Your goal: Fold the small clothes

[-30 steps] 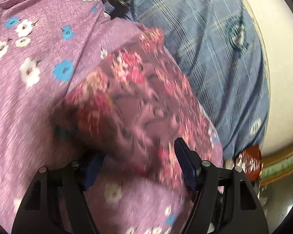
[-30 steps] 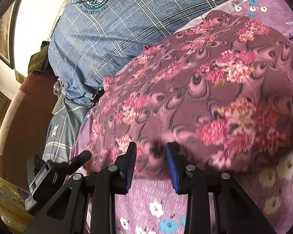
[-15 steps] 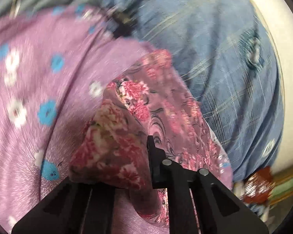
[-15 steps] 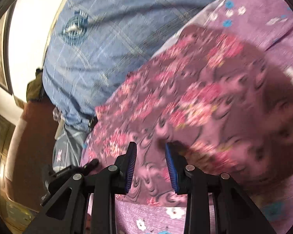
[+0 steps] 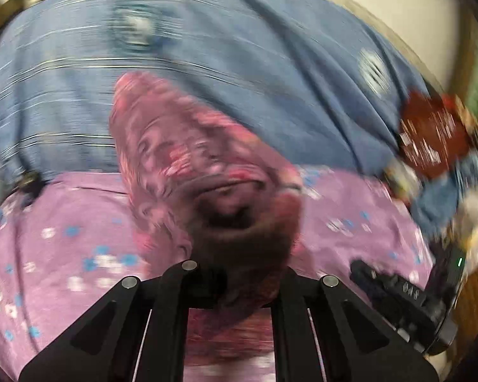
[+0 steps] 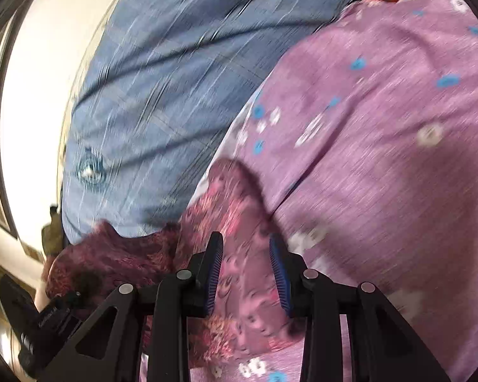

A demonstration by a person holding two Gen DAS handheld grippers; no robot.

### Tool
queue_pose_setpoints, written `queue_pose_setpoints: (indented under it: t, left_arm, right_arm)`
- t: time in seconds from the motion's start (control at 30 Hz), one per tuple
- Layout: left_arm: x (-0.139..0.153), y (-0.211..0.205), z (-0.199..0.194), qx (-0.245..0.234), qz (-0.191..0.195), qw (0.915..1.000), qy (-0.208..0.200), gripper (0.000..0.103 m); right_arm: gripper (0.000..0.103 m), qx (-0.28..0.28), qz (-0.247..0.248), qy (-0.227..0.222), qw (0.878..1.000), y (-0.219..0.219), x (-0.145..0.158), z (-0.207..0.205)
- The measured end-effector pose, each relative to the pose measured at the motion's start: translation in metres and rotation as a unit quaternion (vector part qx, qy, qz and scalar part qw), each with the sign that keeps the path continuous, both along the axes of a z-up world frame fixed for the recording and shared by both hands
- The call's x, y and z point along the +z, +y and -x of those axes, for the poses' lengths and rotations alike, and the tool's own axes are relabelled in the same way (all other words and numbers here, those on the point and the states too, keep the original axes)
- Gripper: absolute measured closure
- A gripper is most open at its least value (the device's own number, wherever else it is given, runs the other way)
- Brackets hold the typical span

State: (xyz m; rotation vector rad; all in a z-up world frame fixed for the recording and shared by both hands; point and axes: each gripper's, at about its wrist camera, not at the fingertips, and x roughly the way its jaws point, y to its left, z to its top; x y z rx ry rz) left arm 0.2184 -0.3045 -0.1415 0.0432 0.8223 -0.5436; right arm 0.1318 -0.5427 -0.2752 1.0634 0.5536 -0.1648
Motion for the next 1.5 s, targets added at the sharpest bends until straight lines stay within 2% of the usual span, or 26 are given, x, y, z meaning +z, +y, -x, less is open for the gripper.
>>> queue_pose_setpoints:
  t: [0.07, 0.13, 0.2, 0.27, 0.33, 0.43, 0.5, 0.6, 0.67, 0.77, 0.8, 0.83, 0.87, 0.93, 0.97, 1.0, 1.07, 1.17, 1.2, 1.3, 1.37, 1.43, 1.5]
  left_arm:
    - [-0.013, -0.032, 0.006, -0.024, -0.015, 0.9994, 0.020, 0.090]
    - [-0.028, -0.056, 0.012, -0.062, -0.012, 0.9957, 0.068, 0.054]
    - [-0.033, -0.058, 0.019, -0.097, 0.015, 0.9904, 0.098, 0.040]
    - [-0.026, -0.042, 0.023, -0.093, 0.027, 0.9922, 0.078, 0.032]
    - [-0.019, -0.014, 0.021, -0.068, 0.046, 0.9948, 0.061, 0.019]
    - [-0.021, 0.034, 0.009, -0.009, 0.074, 0.9954, 0.060, 0.019]
    - [-0.036, 0.060, -0.001, 0.029, 0.062, 0.9953, 0.069, 0.019]
    - [-0.062, 0.077, -0.012, 0.065, 0.041, 0.9932, 0.088, 0.019]
    - [-0.078, 0.086, -0.017, 0.074, 0.050, 0.9903, 0.107, 0.019]
    - [-0.098, 0.089, -0.022, 0.064, 0.060, 0.9878, 0.128, 0.019]
    - [-0.104, 0.086, -0.023, 0.057, 0.054, 0.9882, 0.132, 0.019]
    - [-0.109, 0.084, -0.023, 0.051, 0.052, 0.9884, 0.133, 0.019]
    - [-0.113, 0.085, -0.022, 0.046, 0.054, 0.9885, 0.134, 0.019]
    - [-0.119, 0.084, -0.022, 0.036, 0.060, 0.9881, 0.137, 0.019]
    - [-0.120, 0.084, -0.022, 0.031, 0.058, 0.9883, 0.138, 0.019]
    - [-0.118, 0.084, -0.022, 0.025, 0.056, 0.9887, 0.137, 0.019]
    - [-0.114, 0.085, -0.024, 0.017, 0.057, 0.9891, 0.134, 0.019]
    - [-0.106, 0.088, -0.026, 0.016, 0.057, 0.9914, 0.117, 0.019]
    - [-0.105, 0.090, -0.027, 0.016, 0.057, 0.9916, 0.115, 0.019]
    - [-0.100, 0.093, -0.027, 0.025, 0.062, 0.9924, 0.103, 0.019]
    - [-0.099, 0.090, -0.027, 0.027, 0.041, 0.9953, 0.083, 0.019]
    - [-0.103, 0.084, -0.025, 0.032, -0.001, 0.9973, 0.066, 0.019]
    - [-0.109, 0.081, -0.024, 0.031, -0.018, 0.9977, 0.057, 0.019]
  right_arm:
    - [0.070, -0.016, -0.002, -0.006, 1.000, -0.014, 0.002, 0.007]
    - [0.070, -0.030, 0.003, -0.007, 1.000, -0.026, 0.004, 0.013]
    - [0.068, -0.035, 0.006, 0.000, 0.999, -0.033, 0.003, 0.014]
    - [0.063, -0.036, -0.001, 0.007, 0.999, -0.038, -0.001, 0.014]
    - [0.061, -0.031, -0.011, 0.015, 0.999, -0.040, -0.006, 0.012]
    - [0.061, -0.016, -0.019, 0.014, 1.000, -0.036, -0.005, 0.010]
    - [0.061, -0.006, -0.006, 0.007, 1.000, -0.031, -0.001, 0.010]
    - [0.058, 0.025, 0.002, 0.006, 1.000, -0.016, 0.000, 0.000]
    - [0.058, 0.038, 0.011, 0.020, 0.999, -0.005, -0.001, -0.008]
    - [0.059, 0.049, 0.064, 0.015, 0.997, 0.014, 0.009, -0.014]
    - [0.067, 0.061, 0.092, 0.014, 0.994, 0.023, 0.014, -0.016]
    - [0.087, 0.070, 0.130, 0.023, 0.989, 0.035, 0.017, -0.020]
    - [0.097, 0.075, 0.148, 0.034, 0.986, 0.042, 0.016, -0.023]
    - [0.096, 0.097, 0.172, 0.103, 0.975, 0.058, -0.002, -0.039]
    - [0.096, 0.114, 0.165, 0.134, 0.971, 0.062, -0.015, -0.046]
    - [0.096, 0.116, 0.160, 0.140, 0.970, 0.063, -0.021, -0.047]
    - [0.096, 0.116, 0.168, 0.133, 0.970, 0.066, -0.014, -0.044]
    - [0.095, 0.135, 0.138, 0.104, 0.976, 0.066, -0.007, -0.037]
    - [0.091, 0.134, 0.135, 0.094, 0.977, 0.065, -0.004, -0.035]
    - [0.091, 0.089, 0.136, 0.052, 0.985, 0.054, 0.011, -0.026]
    - [0.091, 0.062, 0.153, 0.032, 0.986, 0.055, 0.018, -0.025]
    - [0.091, 0.079, 0.158, 0.044, 0.983, 0.065, 0.013, -0.037]
    - [0.093, 0.107, 0.160, 0.101, 0.976, 0.077, -0.006, -0.055]
